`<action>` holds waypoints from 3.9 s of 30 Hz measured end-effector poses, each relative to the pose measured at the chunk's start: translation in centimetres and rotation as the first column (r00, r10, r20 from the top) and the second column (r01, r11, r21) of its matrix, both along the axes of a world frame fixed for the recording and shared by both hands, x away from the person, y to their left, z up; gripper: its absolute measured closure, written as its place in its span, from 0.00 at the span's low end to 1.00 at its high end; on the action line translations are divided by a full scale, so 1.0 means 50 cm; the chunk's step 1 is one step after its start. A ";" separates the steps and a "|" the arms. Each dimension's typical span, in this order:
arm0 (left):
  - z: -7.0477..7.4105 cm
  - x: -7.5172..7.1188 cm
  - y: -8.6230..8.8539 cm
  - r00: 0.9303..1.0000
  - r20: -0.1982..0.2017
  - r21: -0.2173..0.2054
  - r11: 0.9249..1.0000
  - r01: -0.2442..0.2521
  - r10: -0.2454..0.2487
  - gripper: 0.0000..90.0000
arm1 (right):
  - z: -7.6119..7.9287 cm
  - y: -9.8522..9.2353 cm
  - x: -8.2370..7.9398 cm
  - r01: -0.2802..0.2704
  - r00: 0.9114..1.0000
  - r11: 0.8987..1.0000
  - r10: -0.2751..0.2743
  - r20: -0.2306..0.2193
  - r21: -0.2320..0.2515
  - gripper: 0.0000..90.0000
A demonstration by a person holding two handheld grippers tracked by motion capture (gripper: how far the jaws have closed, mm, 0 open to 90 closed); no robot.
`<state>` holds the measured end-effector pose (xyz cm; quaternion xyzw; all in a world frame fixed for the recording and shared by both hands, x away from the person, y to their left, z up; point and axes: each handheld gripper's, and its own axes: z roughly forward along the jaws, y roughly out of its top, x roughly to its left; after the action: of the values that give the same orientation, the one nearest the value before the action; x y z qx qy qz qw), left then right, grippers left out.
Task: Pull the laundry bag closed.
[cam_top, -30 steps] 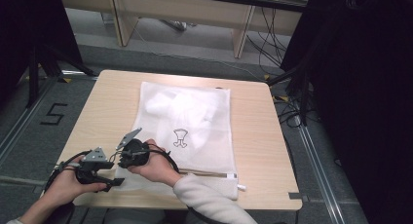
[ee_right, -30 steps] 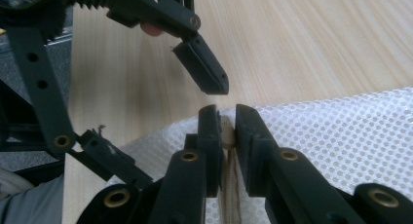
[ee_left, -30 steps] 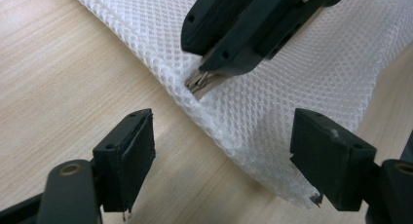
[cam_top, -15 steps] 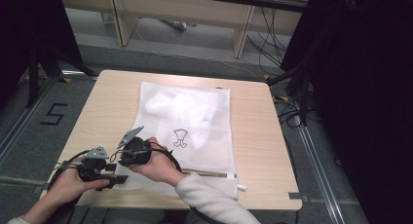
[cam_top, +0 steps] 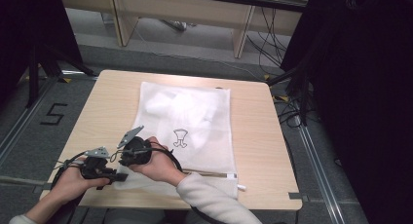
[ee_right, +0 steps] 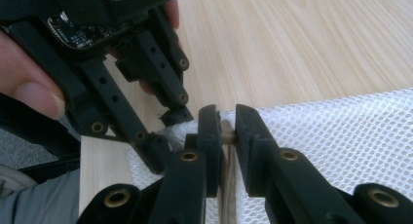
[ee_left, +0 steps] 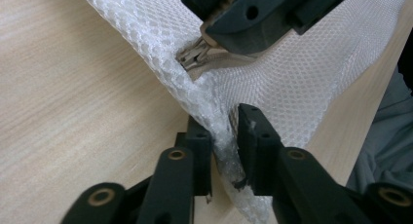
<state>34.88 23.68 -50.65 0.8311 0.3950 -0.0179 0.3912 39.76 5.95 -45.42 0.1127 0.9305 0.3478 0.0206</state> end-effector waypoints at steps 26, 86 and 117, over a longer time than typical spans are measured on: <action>0.010 -0.003 0.003 0.998 -0.038 -0.019 0.999 -0.042 0.041 0.95 | -0.018 -0.030 -0.006 -0.004 0.999 0.999 0.001 -0.049 -0.051 0.91; 0.012 -0.006 0.003 0.998 -0.010 -0.037 0.997 -0.069 0.068 0.95 | -0.052 -0.083 -0.009 -0.016 0.997 0.994 0.008 -0.073 -0.107 0.91; 0.013 -0.008 0.002 0.996 0.002 -0.061 0.994 -0.087 0.087 0.95 | -0.046 -0.106 -0.015 0.000 0.996 0.993 -0.010 -0.084 -0.121 0.91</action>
<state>34.49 23.77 -49.97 0.8009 0.4292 -0.0110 0.4174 39.03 0.67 -47.74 0.1281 0.9497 0.2856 -0.0112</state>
